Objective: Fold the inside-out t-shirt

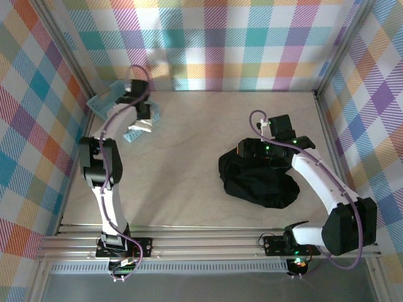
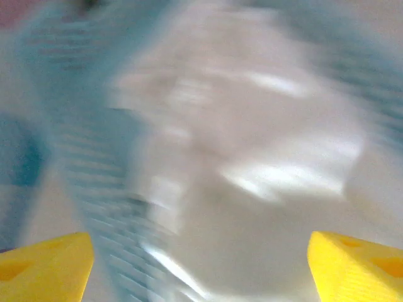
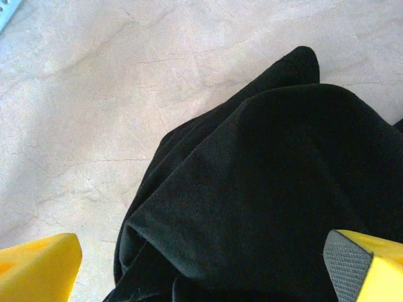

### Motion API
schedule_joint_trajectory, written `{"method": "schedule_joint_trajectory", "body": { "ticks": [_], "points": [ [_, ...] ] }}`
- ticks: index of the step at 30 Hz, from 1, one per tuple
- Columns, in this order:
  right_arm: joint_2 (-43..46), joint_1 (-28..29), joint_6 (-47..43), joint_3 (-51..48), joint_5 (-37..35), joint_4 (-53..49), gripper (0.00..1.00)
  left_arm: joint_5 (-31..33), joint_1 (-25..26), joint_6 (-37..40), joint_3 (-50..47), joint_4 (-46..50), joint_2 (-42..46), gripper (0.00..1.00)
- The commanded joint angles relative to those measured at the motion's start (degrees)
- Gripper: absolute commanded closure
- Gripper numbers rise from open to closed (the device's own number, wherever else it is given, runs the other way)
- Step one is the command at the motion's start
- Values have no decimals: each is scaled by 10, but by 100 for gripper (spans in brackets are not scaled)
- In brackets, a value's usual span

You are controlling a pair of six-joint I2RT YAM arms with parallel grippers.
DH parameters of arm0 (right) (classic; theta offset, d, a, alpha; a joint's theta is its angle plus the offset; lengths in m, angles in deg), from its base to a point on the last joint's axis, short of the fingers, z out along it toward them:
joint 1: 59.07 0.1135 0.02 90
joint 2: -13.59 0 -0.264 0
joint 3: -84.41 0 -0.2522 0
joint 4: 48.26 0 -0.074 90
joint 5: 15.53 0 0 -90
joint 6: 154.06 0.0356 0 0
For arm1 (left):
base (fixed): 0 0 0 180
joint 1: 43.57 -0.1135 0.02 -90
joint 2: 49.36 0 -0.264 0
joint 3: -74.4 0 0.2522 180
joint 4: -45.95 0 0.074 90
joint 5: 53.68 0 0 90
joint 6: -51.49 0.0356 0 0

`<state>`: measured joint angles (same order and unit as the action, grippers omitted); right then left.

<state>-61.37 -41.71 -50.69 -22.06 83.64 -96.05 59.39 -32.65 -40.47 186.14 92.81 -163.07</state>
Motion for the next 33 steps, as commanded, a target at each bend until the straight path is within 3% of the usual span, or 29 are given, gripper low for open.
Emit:
{"method": "schedule_joint_trajectory", "body": {
  "ticks": [1,4,11,14,16,19,22,33],
  "points": [
    [-28,9,14,13,22,30,1,-159,82,-16,-21,-64,5,11],
    [-54,19,12,28,31,33,1,-192,93,0,71,-31,-72,12],
    [-63,26,14,20,43,52,0,-147,68,41,330,92,-233,13],
    [-62,27,11,14,43,56,0,-135,57,55,339,98,-238,12],
    [-65,27,11,12,48,66,0,-170,50,66,355,92,-244,12],
    [-81,28,17,16,69,76,0,-196,50,70,451,109,-297,11],
    [-84,34,24,12,76,86,0,-151,47,65,551,127,-365,10],
    [-74,48,33,-13,78,98,0,-151,6,14,590,49,-437,9]
  ]
}}
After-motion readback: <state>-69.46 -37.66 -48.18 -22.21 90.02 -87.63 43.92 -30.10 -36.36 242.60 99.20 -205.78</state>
